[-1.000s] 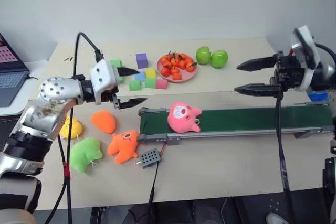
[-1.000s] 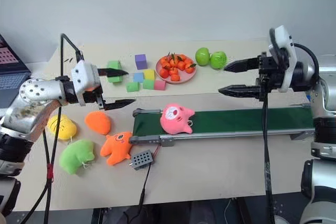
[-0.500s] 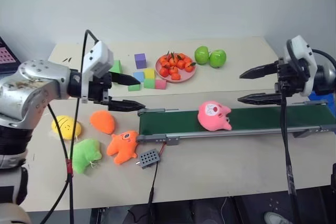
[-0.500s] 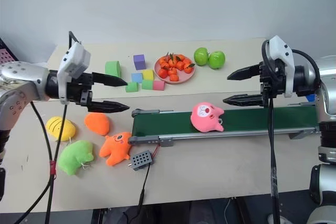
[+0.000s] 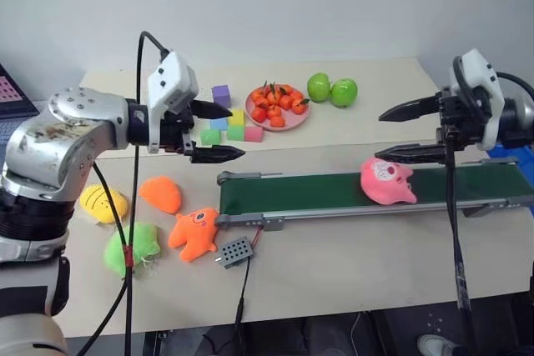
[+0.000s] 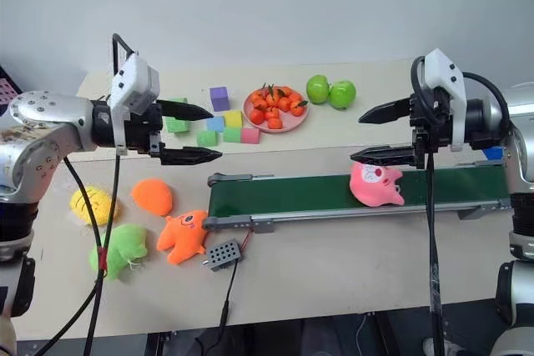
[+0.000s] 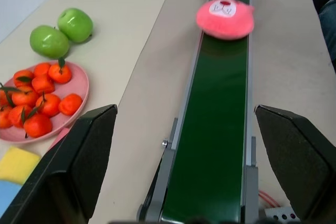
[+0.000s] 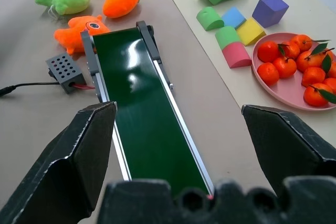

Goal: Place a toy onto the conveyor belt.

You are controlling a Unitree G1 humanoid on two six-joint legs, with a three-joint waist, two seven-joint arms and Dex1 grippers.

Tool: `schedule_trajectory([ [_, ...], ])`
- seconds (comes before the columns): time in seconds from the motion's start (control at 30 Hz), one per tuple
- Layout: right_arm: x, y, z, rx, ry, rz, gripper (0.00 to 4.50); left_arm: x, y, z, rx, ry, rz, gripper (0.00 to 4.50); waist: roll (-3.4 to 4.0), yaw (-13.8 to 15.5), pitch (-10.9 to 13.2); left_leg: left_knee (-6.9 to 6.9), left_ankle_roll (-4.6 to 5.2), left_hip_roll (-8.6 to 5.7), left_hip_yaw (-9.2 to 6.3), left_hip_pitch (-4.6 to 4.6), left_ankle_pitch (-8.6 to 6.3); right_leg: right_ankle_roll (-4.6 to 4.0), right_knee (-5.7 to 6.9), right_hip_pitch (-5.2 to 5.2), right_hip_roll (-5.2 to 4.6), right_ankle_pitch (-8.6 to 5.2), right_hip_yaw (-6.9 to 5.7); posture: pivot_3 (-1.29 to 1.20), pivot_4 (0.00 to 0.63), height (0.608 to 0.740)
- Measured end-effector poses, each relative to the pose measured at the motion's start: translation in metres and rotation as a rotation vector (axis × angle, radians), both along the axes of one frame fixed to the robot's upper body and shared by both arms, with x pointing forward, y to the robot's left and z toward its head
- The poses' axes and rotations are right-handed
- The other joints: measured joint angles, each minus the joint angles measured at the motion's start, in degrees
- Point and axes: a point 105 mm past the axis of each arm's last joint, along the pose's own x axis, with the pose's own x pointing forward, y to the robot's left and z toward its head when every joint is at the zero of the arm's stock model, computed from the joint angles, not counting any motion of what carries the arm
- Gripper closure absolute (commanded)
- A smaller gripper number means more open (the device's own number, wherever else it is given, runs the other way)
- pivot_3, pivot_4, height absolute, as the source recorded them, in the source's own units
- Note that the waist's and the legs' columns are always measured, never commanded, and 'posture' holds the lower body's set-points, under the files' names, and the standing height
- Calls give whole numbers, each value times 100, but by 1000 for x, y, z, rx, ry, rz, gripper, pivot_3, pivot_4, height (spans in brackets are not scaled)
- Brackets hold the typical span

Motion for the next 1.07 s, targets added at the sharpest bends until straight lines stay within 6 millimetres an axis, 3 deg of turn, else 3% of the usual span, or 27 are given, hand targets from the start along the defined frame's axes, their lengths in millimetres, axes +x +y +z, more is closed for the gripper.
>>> schedule_trajectory([
  [0.23, 1, -1, 0, 7, -4, -2, 0, 5, -5, 8, -40, -5, 11, 34, 0, 79, 0, 2, 0, 0, 0, 0, 0, 0, 1, 0, 0, 0, -1, 0, 150, 740],
  [0.77, 4, -12, 1, 32, -30, -7, 0, 8, -22, 49, -186, -77, -40, 34, 0, 98, 0, 7, 0, 0, 0, 0, 0, 1, 1, 2, 0, 1, -1, 0, 150, 740],
  [1.07, 5, -13, 1, 38, -35, -6, 0, 11, -24, 49, -203, -78, -33, 34, 0, 99, 0, 8, 0, 0, 0, 0, 0, 1, 1, 2, 0, 1, -1, 0, 150, 740],
])
